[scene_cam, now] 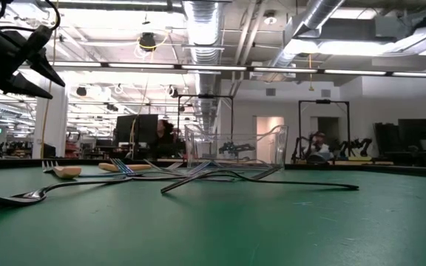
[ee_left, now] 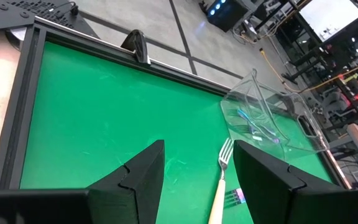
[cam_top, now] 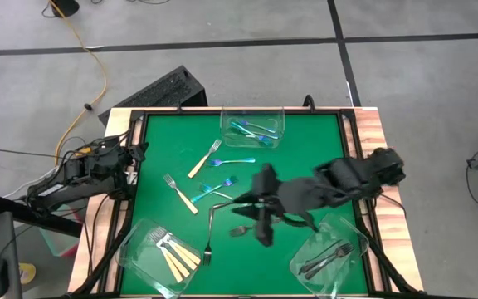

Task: Sort silverware by color (type)
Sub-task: Put the blue fork into the top transparent bin

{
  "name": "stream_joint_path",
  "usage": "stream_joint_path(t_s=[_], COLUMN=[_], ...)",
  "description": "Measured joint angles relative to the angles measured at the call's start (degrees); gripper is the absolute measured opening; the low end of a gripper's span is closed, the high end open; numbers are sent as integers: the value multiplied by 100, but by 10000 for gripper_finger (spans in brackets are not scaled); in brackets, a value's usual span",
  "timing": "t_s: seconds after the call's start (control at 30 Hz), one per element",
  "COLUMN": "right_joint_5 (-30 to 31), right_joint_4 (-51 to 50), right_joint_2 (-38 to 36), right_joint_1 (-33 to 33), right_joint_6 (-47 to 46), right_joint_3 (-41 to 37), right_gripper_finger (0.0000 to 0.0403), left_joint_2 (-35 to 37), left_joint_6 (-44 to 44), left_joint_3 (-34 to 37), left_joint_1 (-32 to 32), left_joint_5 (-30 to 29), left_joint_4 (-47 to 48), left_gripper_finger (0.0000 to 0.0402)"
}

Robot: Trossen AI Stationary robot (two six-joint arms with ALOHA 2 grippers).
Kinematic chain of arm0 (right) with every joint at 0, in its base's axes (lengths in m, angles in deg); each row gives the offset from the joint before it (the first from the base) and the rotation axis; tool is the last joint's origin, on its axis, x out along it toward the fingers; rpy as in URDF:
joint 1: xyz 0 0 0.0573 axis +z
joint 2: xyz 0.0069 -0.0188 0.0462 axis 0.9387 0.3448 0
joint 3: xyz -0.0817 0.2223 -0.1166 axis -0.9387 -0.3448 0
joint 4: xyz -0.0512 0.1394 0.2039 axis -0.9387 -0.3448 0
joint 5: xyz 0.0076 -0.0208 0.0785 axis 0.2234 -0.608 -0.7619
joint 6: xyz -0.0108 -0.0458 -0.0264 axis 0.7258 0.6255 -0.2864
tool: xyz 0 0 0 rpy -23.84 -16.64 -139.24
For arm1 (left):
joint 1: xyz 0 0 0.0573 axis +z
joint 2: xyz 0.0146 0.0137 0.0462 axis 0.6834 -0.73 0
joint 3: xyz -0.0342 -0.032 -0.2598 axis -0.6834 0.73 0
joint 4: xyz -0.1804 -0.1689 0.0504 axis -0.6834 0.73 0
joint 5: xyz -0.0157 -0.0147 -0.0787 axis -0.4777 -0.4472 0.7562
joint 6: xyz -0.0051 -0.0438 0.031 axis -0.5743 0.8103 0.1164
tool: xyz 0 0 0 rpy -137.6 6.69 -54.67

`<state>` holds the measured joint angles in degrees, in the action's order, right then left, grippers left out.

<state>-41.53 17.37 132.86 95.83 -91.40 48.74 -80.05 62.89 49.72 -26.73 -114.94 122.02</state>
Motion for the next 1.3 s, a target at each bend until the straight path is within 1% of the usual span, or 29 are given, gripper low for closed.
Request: stream_joint_path(t_s=[0.1,0.17,0.33,0.53,0.63,0.7,0.9,1.0,1.13,1.23,1.3], right_joint_5=[744,1116,2072,3767,4350,4537,4548,4541,4592,4798,4816], right_joint_4=[-535,-884,-1997,-3136,-3535,-3530,-3547,-3545,-3547,-3545,-3547], right_joint_2=[-261,-413,-710,-822,-813,-820,-990,-1247,-1707,-2111,-2361], right_joint_1=[392,675,1563,2705,3116,3244,3355,3365,3337,3188,3076], right_joint_6=[-122,-293,-1101,-2059,-2369,-2361,-1793,-1434,-983,-564,-300], right_joint_3=[0,0,0,0,-3,-29,-46,-44,-44,-38,-35], right_gripper_finger=[127,127,127,127,127,127,127,127,127,127,127], left_joint_2=[0,0,0,0,0,0,0,0,0,0,0], left_joint_6=[8,8,2,-18,-18,-20,-15,117,135,197,205], left_joint_3=[0,0,0,0,0,0,0,0,0,0,0], left_joint_1=[-1,-1,-2,-1,0,-2,-2,-2,-2,-2,-2], left_joint_5=[30,32,4,-30,-18,1,-3,-14,-174,-213,-213], left_joint_4=[0,0,-2,0,25,24,24,24,24,24,24], left_gripper_finger=[176,176,176,176,176,176,176,176,176,176,176])
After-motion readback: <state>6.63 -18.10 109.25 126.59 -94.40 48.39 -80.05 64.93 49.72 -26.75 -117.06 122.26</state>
